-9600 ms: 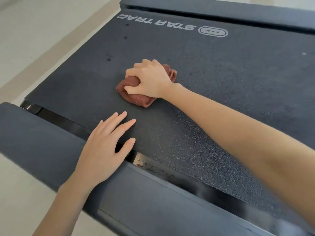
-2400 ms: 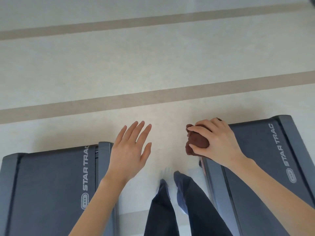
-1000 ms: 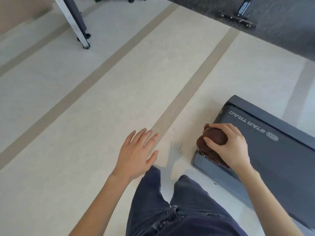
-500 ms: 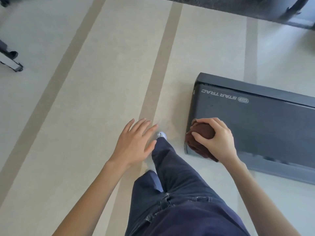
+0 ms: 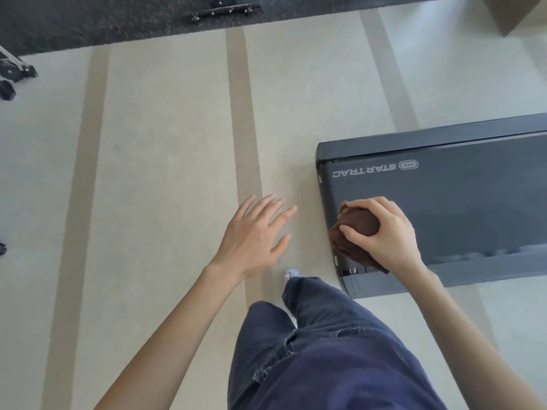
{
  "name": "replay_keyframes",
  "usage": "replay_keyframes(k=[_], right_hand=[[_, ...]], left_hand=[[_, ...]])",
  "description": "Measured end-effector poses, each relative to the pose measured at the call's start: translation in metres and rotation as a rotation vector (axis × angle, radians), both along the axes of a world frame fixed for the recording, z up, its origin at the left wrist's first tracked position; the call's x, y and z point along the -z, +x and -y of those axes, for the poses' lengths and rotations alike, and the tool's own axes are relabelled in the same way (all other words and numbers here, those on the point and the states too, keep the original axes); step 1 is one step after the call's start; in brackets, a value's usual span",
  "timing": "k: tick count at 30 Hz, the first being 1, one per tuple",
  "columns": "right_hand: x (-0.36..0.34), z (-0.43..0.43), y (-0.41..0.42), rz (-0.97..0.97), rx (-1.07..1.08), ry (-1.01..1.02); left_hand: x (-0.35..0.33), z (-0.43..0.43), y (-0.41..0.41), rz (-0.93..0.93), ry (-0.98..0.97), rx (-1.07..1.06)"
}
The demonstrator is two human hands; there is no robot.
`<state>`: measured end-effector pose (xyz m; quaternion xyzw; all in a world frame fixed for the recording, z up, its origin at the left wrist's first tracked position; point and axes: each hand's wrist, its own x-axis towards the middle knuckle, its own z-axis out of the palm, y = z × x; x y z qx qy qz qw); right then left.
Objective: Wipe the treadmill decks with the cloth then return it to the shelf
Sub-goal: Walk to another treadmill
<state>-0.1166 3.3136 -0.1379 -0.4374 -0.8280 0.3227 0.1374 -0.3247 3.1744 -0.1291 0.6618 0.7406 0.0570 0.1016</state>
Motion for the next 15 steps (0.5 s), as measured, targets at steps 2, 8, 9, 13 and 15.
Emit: replay_keyframes(k=[2, 8, 9, 13, 15], right_hand=[[-0.003, -0.012, -0.014, 0.01, 0.029, 0.011], [0.001, -0.026, -0.061, 0.037, 0.166, 0.016], [0.004, -0.027, -0.07, 0.039, 0.205, 0.015], [0.01, -0.034, -0.122, 0.02, 0.359, 0.024], [0.004, -0.035, -0.153, -0.017, 0.456, 0.028]], left_hand=[[0.002, -0.02, -0.018, 0.012, -0.001, 0.041], [0.017, -0.069, -0.084, 0.039, -0.036, 0.199], [0.018, -0.078, -0.096, 0.046, -0.032, 0.23], [0.018, -0.114, -0.157, 0.061, 0.0, 0.364], [0.014, -0.131, -0.193, 0.054, 0.016, 0.433]])
